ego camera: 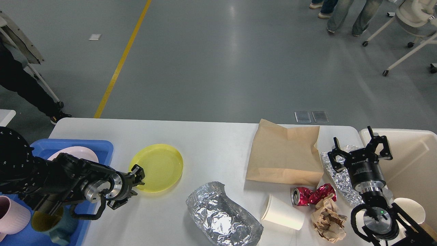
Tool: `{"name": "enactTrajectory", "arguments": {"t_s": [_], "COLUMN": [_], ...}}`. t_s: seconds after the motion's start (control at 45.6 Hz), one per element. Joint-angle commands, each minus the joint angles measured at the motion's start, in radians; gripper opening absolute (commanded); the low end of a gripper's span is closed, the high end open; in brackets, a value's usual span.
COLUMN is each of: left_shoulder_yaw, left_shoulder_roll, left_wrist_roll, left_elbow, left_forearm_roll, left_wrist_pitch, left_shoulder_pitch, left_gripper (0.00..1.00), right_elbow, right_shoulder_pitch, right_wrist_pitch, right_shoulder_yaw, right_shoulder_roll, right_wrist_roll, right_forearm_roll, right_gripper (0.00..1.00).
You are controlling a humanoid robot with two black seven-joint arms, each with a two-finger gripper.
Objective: Tidy desktop
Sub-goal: 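Grip the yellow plate's rim with the left gripper, then lift the yellow plate and lay it on the pink plate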
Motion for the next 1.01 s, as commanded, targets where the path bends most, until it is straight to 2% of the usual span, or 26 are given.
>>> {"name": "enactTrajectory", "arguments": {"t_s": [0.0,0.11,0.351,0.482,0.789,0.899,0.987], "left_shoulder_yaw": [0.0,0.0,0.0,0.0,0.007,0.039,0.101], "left_shoulder_roll": [-0.001,-0.006,-0.007,-0.007,0.002,0.031,0.062], "left_wrist_roll": [0.001,0.001,-0.001,-0.001,0.002,0.019,0.033], "left_elbow": [-0.002,-0.002,-0.003,-0.005,-0.031,-0.097,-0.178], "left_forearm_roll": [0.002,0.002,0.0,0.0,0.0,0.002,0.003], "left_wrist_pitch": [-0.002,-0.023,-0.039,-0.043,-0.046,-0.06,-0.105], "left_shoulder_pitch": [-0.001,0.002,0.004,0.01,-0.004,-0.07,-0.185], "left_gripper": [0.26,0.16,0.1,0.0,0.0,0.0,0.0], "right_elbow": [0.0,0.0,0.0,0.0,0.0,0.0,0.0], "right_shoulder_pitch": [0.0,0.0,0.0,0.0,0.0,0.0,0.0], "right_wrist_pitch": [0.0,0.0,0.0,0.0,0.0,0.0,0.0], "right_shoulder_yaw": [0.0,0.0,0.0,0.0,0.0,0.0,0.0], "right_shoulder_roll": [0.0,0.0,0.0,0.0,0.0,0.0,0.0], "right_wrist_roll": [0.0,0.0,0.0,0.0,0.0,0.0,0.0], "right_forearm_roll": [0.0,0.0,0.0,0.0,0.0,0.0,0.0], "right_gripper": [1.0,1.0,1.0,1.0,1.0,1.0,1.0]}}
